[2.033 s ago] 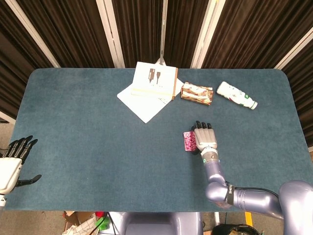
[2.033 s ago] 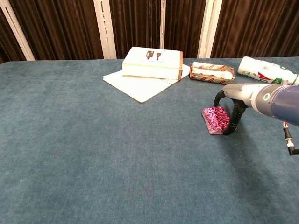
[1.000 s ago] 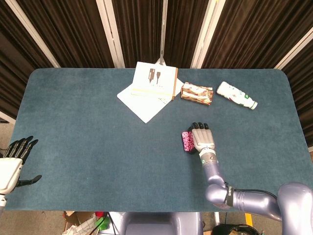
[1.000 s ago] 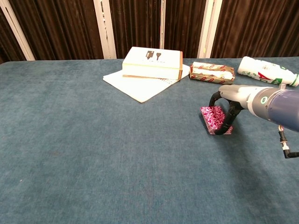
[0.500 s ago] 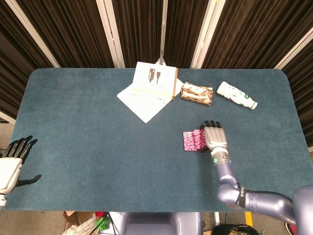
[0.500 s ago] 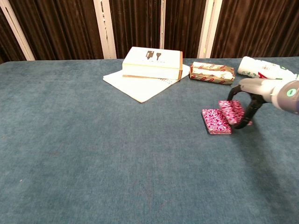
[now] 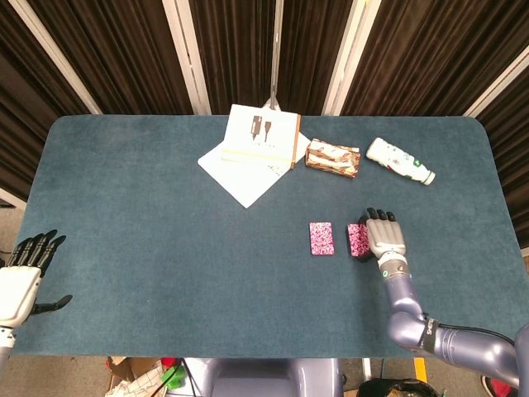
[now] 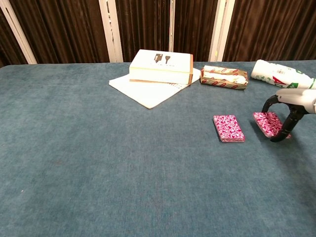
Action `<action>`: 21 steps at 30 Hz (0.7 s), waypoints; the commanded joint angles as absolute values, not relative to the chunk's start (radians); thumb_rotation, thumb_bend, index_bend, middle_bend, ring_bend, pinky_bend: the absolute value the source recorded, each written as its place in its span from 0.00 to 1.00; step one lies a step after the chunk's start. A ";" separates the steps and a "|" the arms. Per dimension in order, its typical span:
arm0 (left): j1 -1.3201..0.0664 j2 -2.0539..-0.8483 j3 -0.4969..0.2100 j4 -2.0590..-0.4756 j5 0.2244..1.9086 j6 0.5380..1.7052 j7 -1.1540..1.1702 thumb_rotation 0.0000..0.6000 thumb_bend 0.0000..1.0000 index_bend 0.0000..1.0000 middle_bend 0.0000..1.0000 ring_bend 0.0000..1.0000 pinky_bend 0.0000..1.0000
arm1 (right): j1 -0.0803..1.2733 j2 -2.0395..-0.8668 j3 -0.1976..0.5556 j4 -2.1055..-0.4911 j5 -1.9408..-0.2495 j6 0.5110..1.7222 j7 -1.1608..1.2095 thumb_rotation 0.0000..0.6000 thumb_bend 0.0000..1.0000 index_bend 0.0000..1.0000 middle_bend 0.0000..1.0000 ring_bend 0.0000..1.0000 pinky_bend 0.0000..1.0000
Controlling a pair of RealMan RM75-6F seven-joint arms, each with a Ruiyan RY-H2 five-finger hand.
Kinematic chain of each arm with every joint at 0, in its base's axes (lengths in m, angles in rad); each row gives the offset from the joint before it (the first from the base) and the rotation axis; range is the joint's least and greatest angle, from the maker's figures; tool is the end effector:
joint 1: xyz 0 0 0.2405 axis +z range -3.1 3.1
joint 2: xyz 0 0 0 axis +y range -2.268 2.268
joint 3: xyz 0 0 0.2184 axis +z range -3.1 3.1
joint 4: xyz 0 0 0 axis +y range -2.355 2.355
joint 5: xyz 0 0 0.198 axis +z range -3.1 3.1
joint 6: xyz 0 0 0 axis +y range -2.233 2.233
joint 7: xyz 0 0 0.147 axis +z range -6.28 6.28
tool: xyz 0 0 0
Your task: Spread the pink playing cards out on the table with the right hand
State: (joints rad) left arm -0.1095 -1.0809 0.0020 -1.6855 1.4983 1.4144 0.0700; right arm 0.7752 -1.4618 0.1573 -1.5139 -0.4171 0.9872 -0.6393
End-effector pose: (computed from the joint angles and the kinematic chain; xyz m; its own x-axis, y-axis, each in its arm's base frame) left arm -0.2661 0.1745 0.1413 0.4306 0.1156 0.8951 0.9024 -0.0374 -0.4293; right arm -0.2019 -0.3263 0.0187 0.3992 -0.4622 0.7919 -0.8634 0.1012 0.4943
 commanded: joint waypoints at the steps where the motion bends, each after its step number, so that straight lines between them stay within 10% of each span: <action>1: -0.109 -1.080 0.001 -1.688 1.496 1.415 0.073 1.00 0.00 0.00 0.00 0.00 0.00 | 0.783 -1.450 0.149 -1.530 -0.396 0.984 -0.662 1.00 0.38 0.00 0.00 0.00 0.00; 21: -0.108 -1.071 0.000 -1.685 1.502 1.419 0.050 1.00 0.00 0.00 0.00 0.00 0.00 | 0.821 -1.414 0.154 -1.671 -0.371 1.038 -0.711 1.00 0.24 0.00 0.00 0.00 0.00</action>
State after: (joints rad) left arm -0.1078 -1.0708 0.0004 -1.6848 1.5024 1.4190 0.0497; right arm 0.8140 -1.4192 0.1490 -1.6511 -0.3585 1.0267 -0.7085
